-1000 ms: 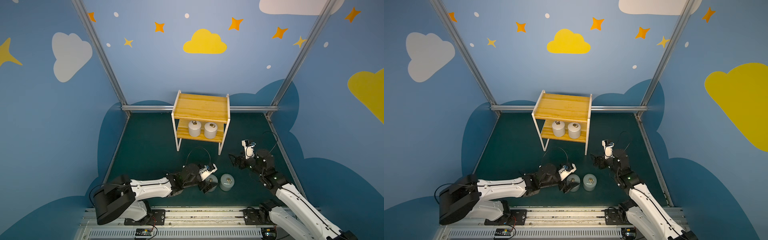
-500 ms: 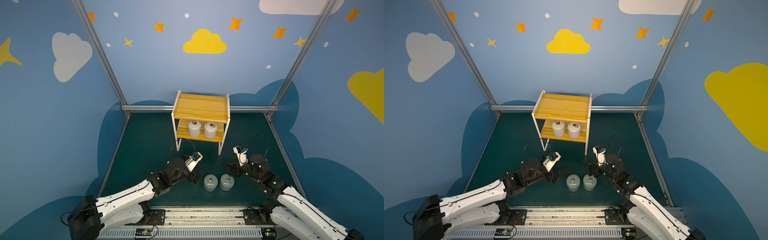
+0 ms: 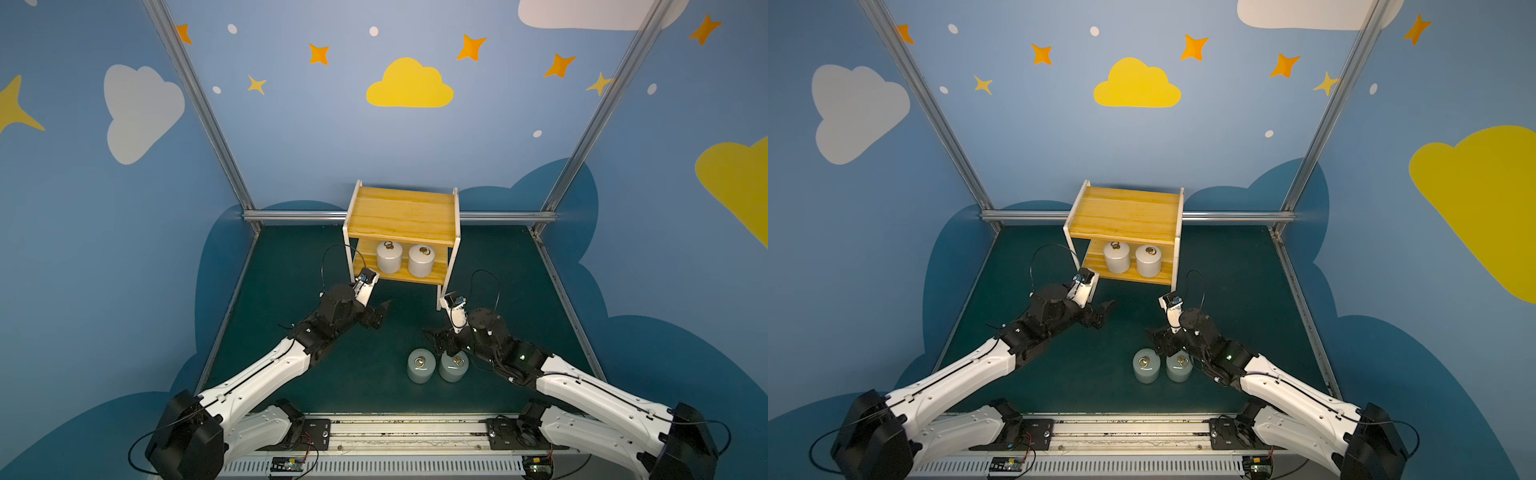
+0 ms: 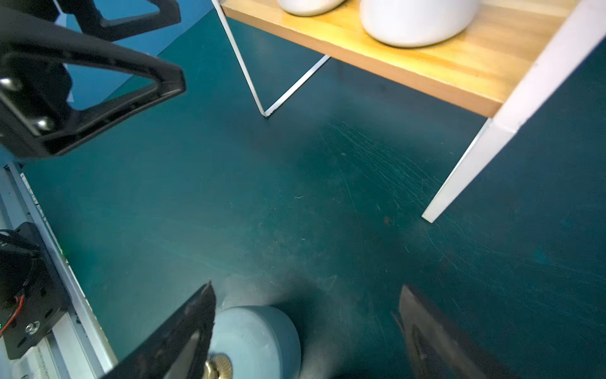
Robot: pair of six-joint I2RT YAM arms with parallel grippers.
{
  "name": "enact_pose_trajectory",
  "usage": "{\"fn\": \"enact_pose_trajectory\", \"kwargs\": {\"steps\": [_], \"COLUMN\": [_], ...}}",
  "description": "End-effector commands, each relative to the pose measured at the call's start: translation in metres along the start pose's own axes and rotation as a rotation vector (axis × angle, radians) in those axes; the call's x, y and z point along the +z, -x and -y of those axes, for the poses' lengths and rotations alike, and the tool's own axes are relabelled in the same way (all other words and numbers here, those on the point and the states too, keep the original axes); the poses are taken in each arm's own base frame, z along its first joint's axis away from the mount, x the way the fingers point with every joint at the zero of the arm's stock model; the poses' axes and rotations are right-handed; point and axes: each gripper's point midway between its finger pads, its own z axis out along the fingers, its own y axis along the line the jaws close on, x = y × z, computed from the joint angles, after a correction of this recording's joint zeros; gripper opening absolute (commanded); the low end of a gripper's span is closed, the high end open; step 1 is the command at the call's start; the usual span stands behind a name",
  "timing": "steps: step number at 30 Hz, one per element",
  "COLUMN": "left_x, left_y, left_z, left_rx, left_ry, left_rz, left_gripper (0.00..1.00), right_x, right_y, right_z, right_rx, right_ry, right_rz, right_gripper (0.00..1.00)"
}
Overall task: Remove the tea canisters from the shelf
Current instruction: Pick up the tea canister from the shelf.
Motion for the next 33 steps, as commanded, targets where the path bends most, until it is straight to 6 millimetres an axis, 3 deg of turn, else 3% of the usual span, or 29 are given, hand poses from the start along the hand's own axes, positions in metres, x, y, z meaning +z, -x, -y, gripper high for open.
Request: {"fn": "enact_pose_trajectory", "kwargs": {"steps": [1,8,19,33], "left_x": [0.008,0.024,0.039,0.056], "left_y": [0.022,0.037,0.061,0.072], "left_z": [-0.007,-0.019,-0.024,-0.028], "left_rx": [0.014,0.016,0.01,-0.006], "left_ry": [0.029,0.09,0.106,0.127], "left_rz": [0.053,0.104,0.184,0.248], "left_gripper": [0.98,0.99,1.0,1.0], "right_x": [-0.004,0.0,0.002,-0.005], "right_y": [0.032,0.041,0.044,0.041], "right_z": [-0.004,0.0,0.001,0.014], "right_rx": [0.02,0.023,0.022,0.046], "right_ry": [-0.001,-0.034,-0.039,-0.059], "right_rz": [0.103,0.119,0.116,0.114], "right_gripper": [0.89,0.89,0.89,0.89]}}
